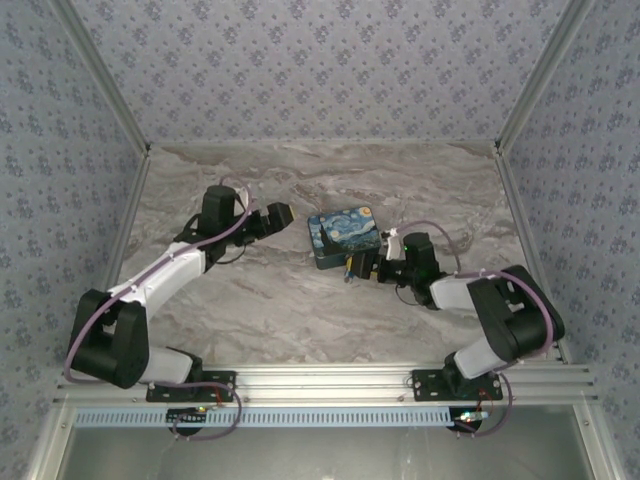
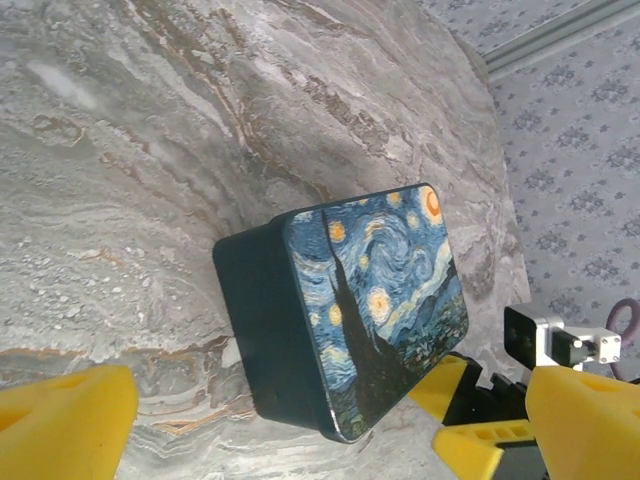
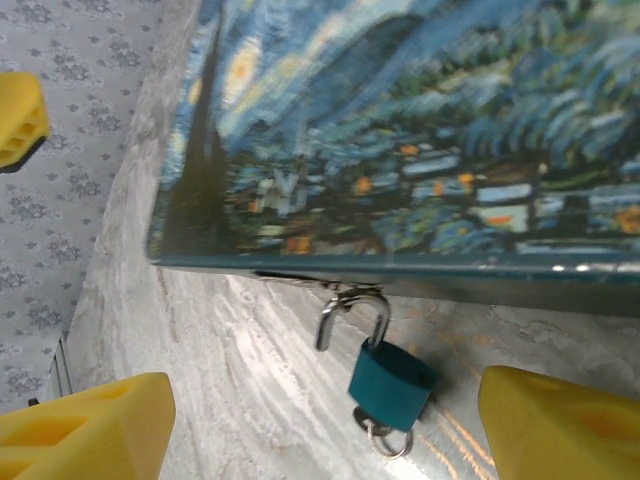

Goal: Unlock the padlock with the key

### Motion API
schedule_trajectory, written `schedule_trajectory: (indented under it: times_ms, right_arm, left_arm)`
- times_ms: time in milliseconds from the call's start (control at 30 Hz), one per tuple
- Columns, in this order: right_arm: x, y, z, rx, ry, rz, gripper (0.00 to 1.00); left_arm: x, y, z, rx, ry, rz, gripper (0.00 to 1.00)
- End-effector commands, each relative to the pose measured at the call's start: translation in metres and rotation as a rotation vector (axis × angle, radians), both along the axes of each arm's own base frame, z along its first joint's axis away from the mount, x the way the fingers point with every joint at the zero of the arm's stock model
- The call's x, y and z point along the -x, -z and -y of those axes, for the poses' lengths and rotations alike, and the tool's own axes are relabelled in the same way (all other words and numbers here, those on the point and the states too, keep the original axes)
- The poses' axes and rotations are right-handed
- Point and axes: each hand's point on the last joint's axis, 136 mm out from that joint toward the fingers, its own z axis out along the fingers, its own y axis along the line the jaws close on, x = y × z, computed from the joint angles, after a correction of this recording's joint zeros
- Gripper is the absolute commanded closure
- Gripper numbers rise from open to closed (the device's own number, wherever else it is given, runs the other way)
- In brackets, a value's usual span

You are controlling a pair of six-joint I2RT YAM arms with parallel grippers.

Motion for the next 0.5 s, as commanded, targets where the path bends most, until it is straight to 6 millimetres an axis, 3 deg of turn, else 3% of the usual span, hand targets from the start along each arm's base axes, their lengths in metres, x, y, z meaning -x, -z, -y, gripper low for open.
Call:
schedule_trajectory:
  times_ms: [0,467]
  right_arm:
    - [-0.017,-0.009,-0.011,-0.059,0.014,0.052,0.2]
    - [-0.017,0.002,-0.03,-0.095,-0.044,0.026,0.3]
  left_arm:
    - [0.006,0.005,-0.008,-0.024,-0.012,-0.006,0.01]
    - [0.006,0.031,-0.007,-0.02,-0.024,-0.067,0.0]
